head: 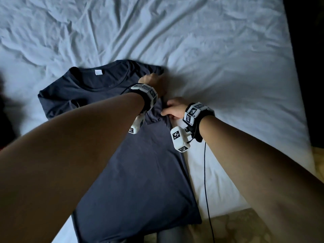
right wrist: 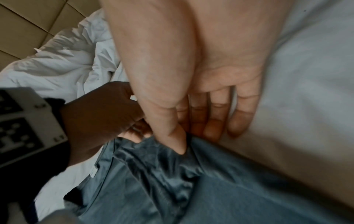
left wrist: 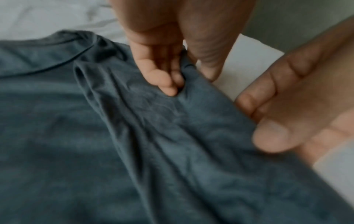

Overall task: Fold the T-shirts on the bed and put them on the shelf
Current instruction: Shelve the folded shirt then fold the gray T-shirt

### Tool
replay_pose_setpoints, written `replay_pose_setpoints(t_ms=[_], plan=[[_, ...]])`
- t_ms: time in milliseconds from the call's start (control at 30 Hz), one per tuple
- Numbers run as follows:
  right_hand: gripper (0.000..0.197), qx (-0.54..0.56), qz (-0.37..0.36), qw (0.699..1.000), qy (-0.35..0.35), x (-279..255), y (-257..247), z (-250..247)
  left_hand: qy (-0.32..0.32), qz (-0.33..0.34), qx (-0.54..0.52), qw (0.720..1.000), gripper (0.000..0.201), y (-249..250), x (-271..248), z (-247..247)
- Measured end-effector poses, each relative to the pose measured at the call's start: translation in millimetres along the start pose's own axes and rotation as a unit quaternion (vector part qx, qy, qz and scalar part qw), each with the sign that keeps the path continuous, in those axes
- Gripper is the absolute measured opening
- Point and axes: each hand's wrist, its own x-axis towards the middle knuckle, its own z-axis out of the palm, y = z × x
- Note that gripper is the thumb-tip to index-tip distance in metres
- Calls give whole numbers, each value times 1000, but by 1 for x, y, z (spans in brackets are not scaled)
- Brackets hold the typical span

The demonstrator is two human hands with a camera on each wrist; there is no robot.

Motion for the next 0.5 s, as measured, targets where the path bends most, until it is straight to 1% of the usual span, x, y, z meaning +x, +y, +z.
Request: replay_pose_setpoints(t_ms=[33,100,167,267,333,400,433,500], plan=[[25,-5,-2,1000,-3,-3,-3,1,6,-16,-39,999,31,-2,0,2],[15,-15,-7,1000,-18,-8,-9,5,19,-43,-134,990,39,-9,-4,3],[16,3,1,999,-33,-15,-15,11,51,-71,-223,971,46,-17,-12,1],[21,33,1,998,-52,-30,-30,20,95,-104,-331,933,49,-33,-26,-7],[17,7,-25,999,-28,-42,-41,26,105,-130,-397,902,59,-47,-34,-6],[13,-4,-47,999,-6,-53,-52,36,126,-170,-460,862,73,-63,-42,-4],[14,-5,-51,999,-8,-58,-59,41,133,-197,-477,846,76,-71,-44,-4],[18,-9,-59,998,-4,-63,-70,54,120,-253,-478,832,73,-83,-54,-11]])
